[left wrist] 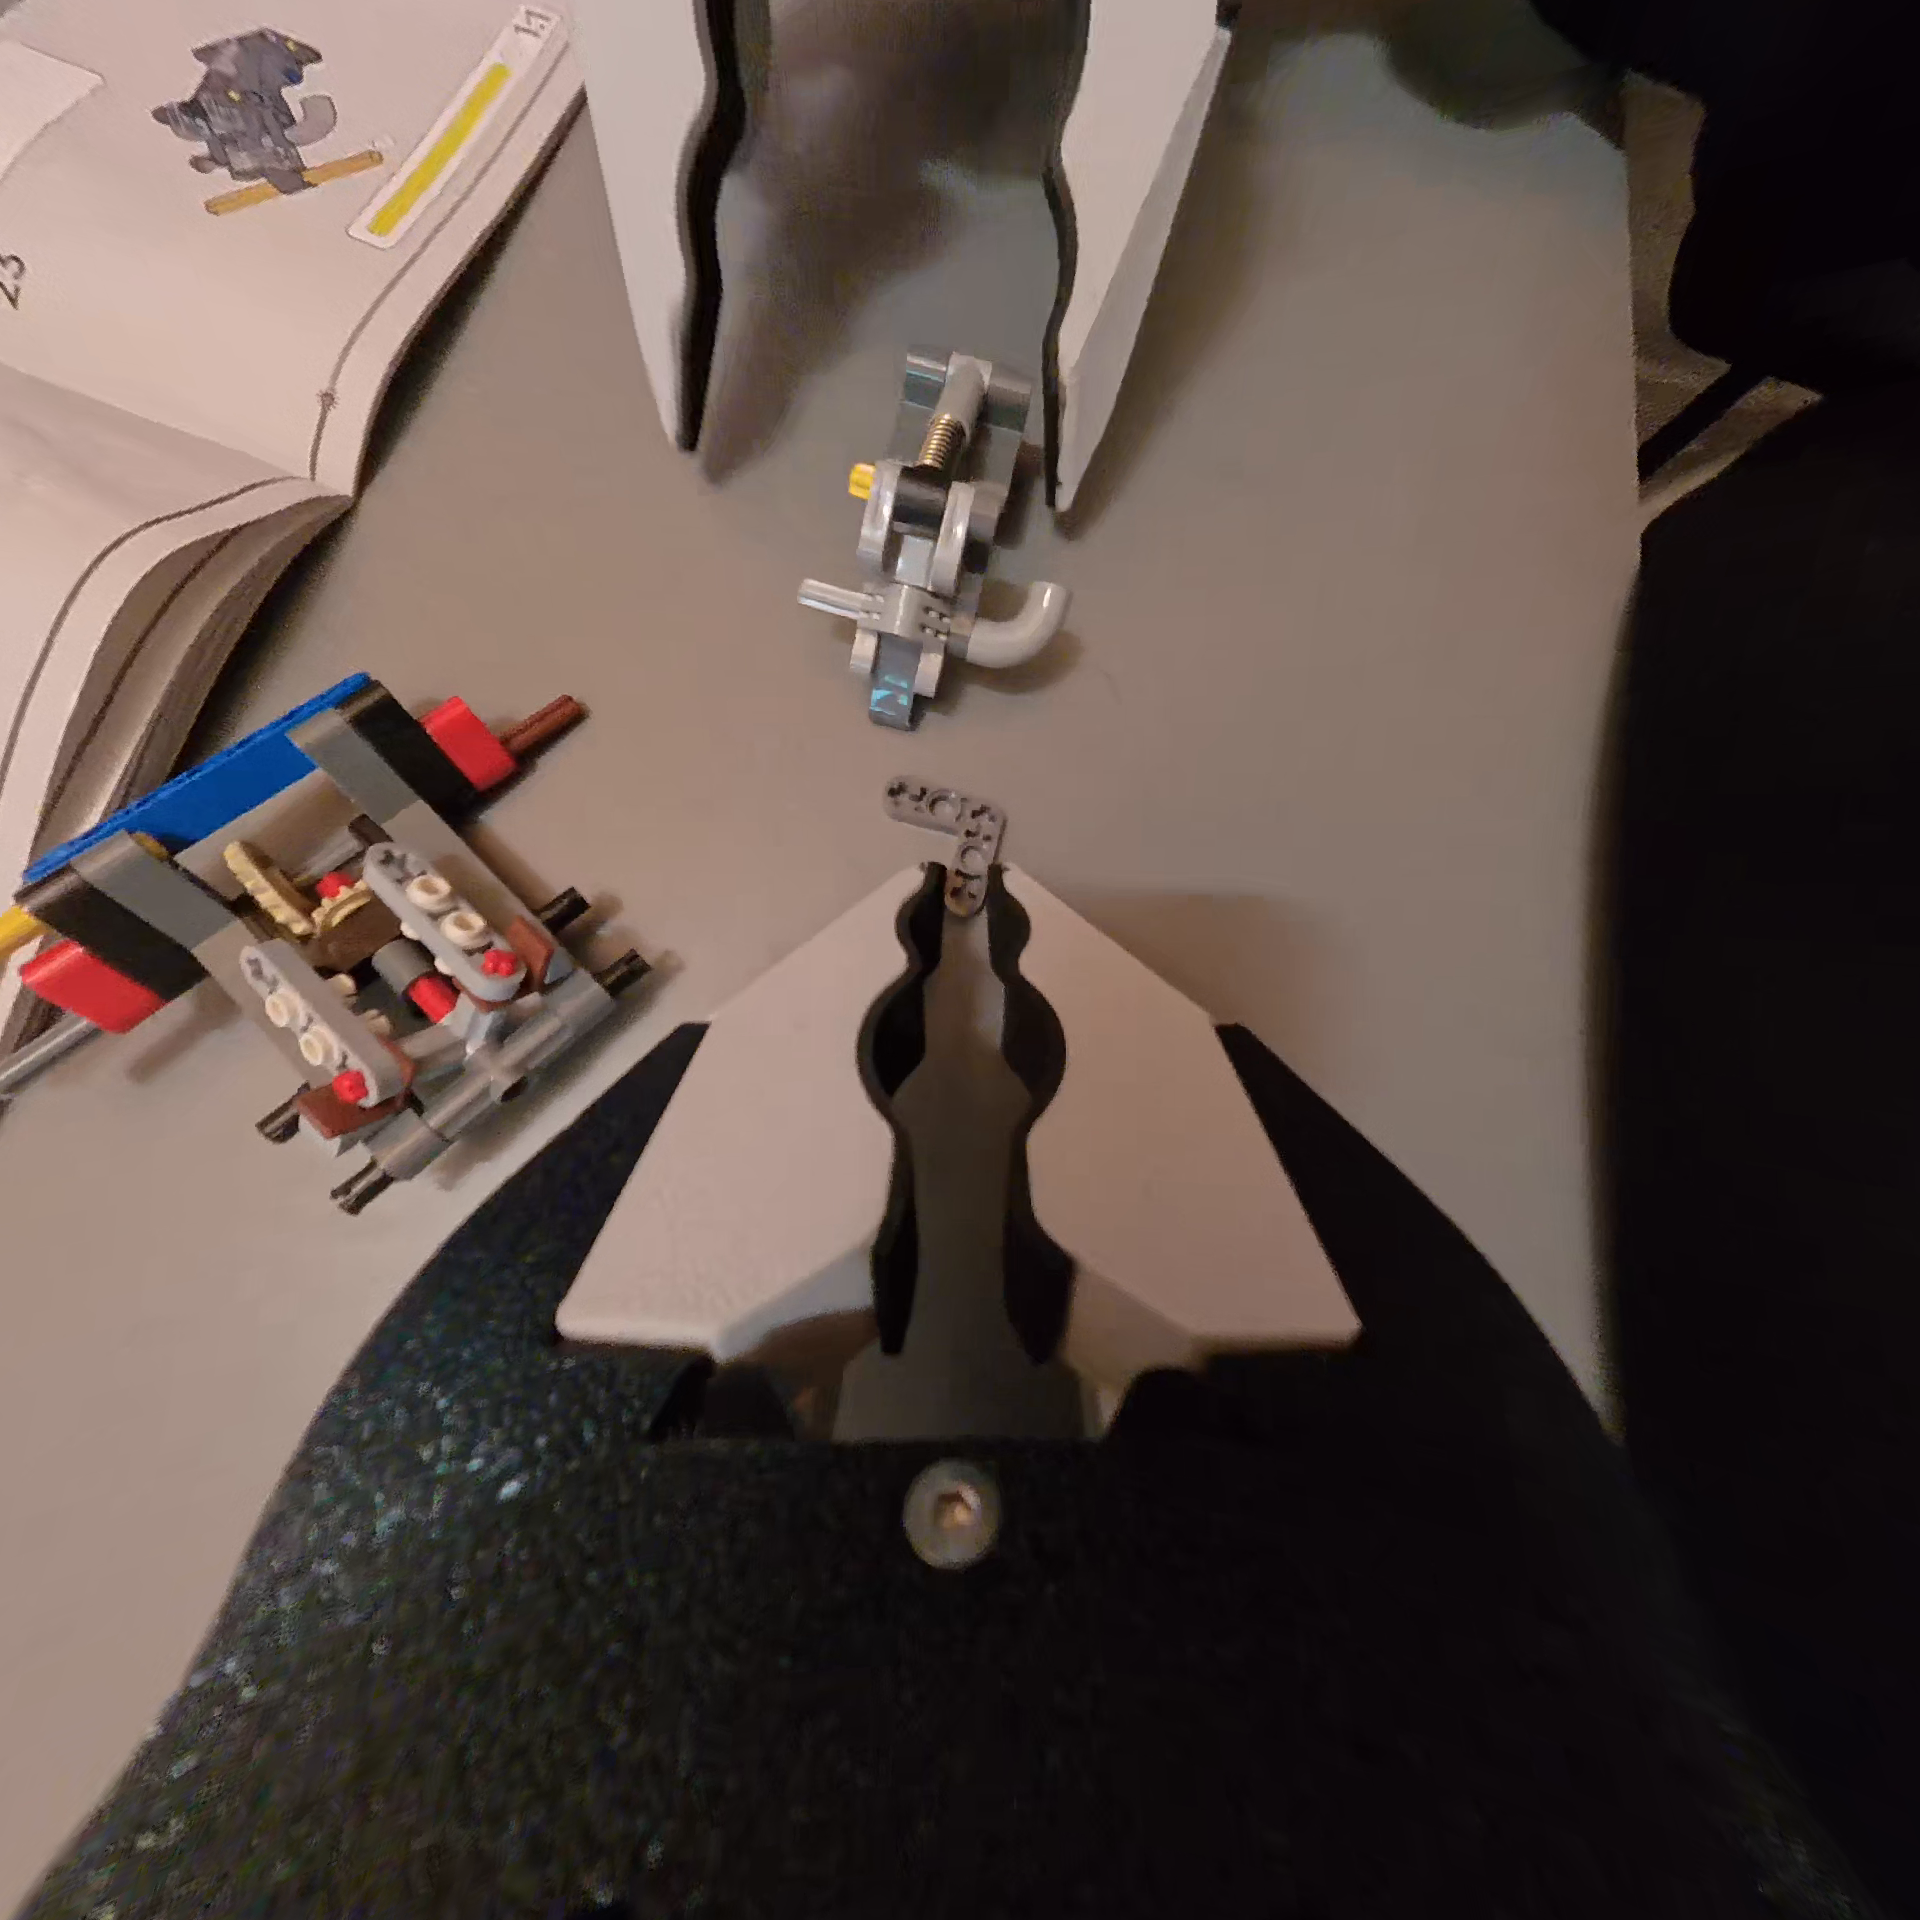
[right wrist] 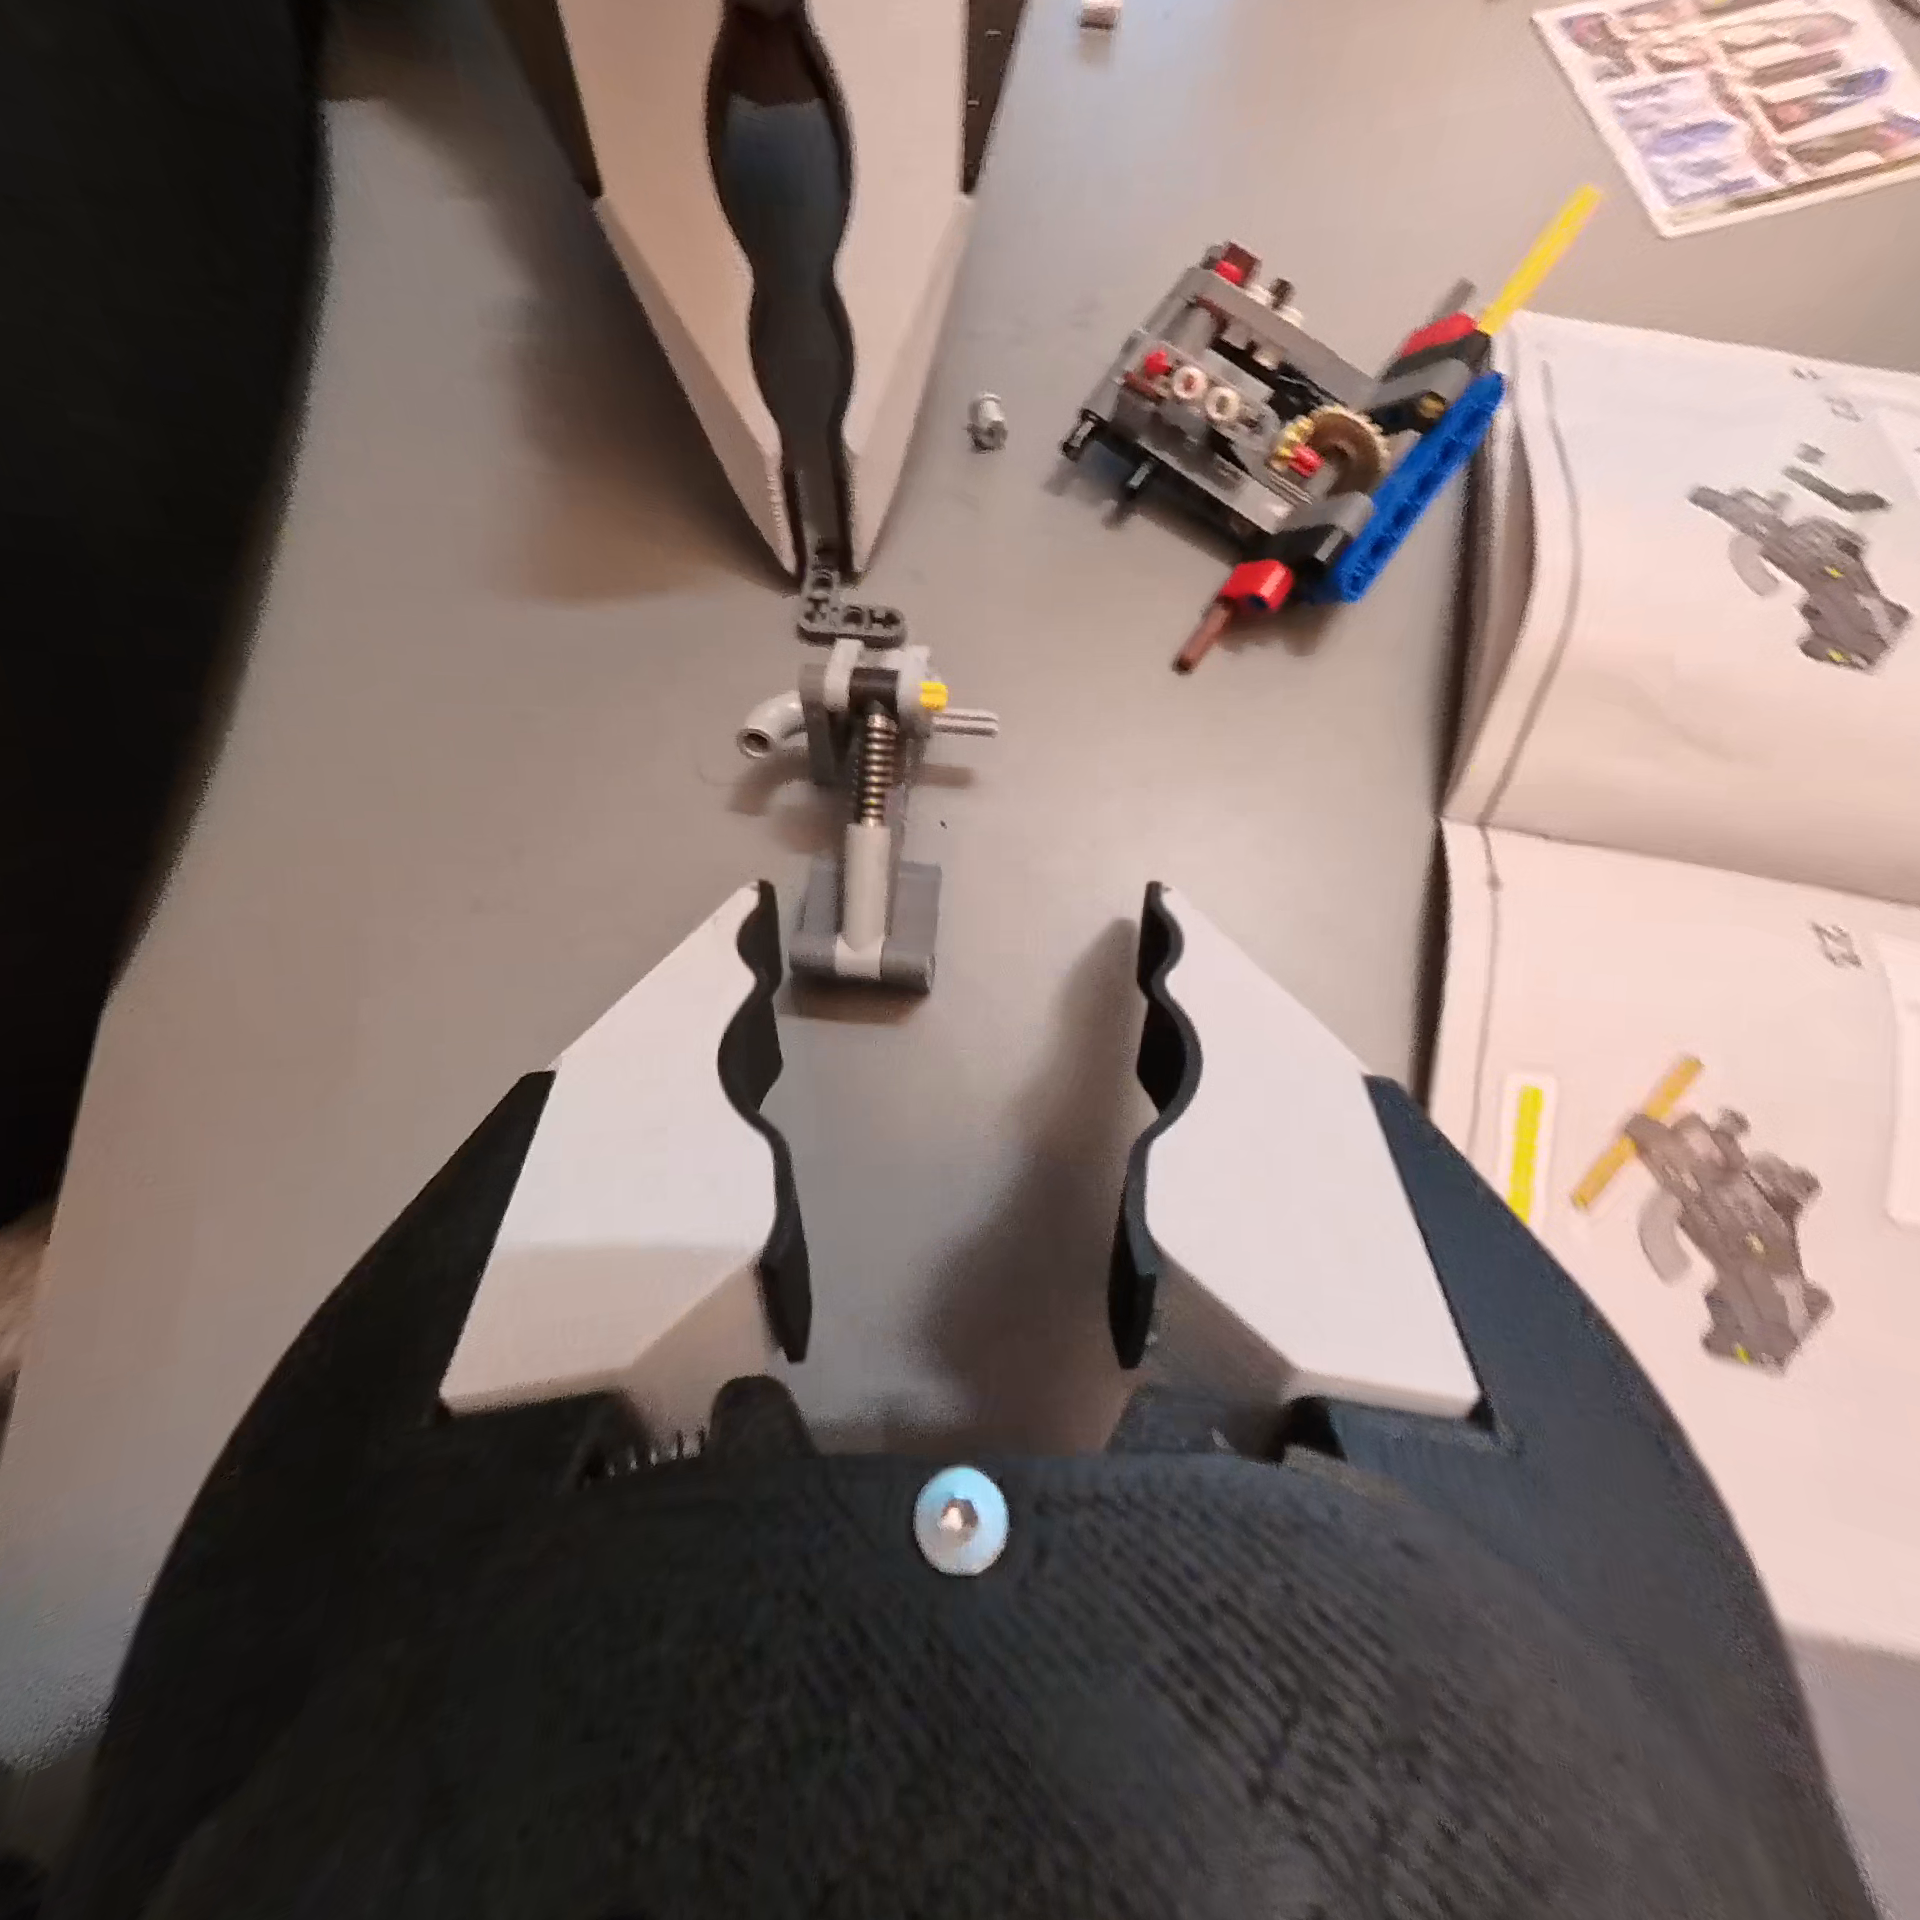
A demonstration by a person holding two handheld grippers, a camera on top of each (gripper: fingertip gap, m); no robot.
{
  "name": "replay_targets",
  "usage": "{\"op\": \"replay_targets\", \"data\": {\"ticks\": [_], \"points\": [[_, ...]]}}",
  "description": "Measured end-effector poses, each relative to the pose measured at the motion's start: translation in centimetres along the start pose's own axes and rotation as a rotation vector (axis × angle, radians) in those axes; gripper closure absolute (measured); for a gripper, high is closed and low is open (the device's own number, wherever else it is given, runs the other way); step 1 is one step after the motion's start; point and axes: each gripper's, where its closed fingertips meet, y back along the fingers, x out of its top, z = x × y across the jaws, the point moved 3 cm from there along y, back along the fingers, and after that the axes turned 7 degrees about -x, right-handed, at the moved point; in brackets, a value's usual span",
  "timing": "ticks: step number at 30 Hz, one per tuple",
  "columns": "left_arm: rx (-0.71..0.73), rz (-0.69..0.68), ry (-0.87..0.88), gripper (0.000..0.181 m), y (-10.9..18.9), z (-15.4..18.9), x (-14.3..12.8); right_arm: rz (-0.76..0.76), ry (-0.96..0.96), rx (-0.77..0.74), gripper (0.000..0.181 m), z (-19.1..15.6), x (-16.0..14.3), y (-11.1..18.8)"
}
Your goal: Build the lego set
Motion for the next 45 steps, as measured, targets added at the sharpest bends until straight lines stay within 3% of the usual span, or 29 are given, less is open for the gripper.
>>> {"op": "replay_targets", "data": {"ticks": [8, 10, 13, 18, 26, 28, 34, 42, 45], "points": [[0.130, 0.154, -0.098, 0.176, 1.9, -1.0, 0.4, 0.150, -0.417, -0.342, 0.112, 0.5, 0.9, 5.4], [0.175, 0.244, -0.149, 0.176, 2.7, -1.4, 1.4, 0.272, -0.516, -0.379, 0.133, 0.0, 2.2, 6.2], [0.252, 0.352, -0.241, 0.176, 3.7, -1.7, 3.0, 0.437, -0.629, -0.419, 0.145, 0.0, 4.3, 6.8], [0.369, 0.419, -0.432, 0.177, 4.6, -1.7, 5.5, 0.433, -0.591, -0.361, 0.147, 0.1, 6.4, 5.6], [0.411, 0.436, -0.608, 0.176, 5.1, -1.9, 8.5, 0.380, -0.505, -0.263, 0.159, 1.6, 8.0, 4.1], [0.417, 0.411, -0.634, 0.176, 4.8, -1.9, 8.5, 0.364, -0.459, -0.263, 0.171, 1.5, 8.0, 3.9], [0.371, 0.432, -0.644, 0.177, 4.4, -1.8, 8.4, 0.348, -0.327, -0.316, 0.151, 1.3, 7.6, 3.6], [0.325, 0.404, -0.719, 0.177, 3.5, -2.0, 7.9, 0.440, -0.415, -0.184, 0.173, 1.9, 7.7, 4.0], [0.322, 0.376, -0.726, 0.177, 3.0, -2.2, 7.6, 0.412, -0.384, -0.171, 0.179, 2.0, 7.2, 3.7]]}}
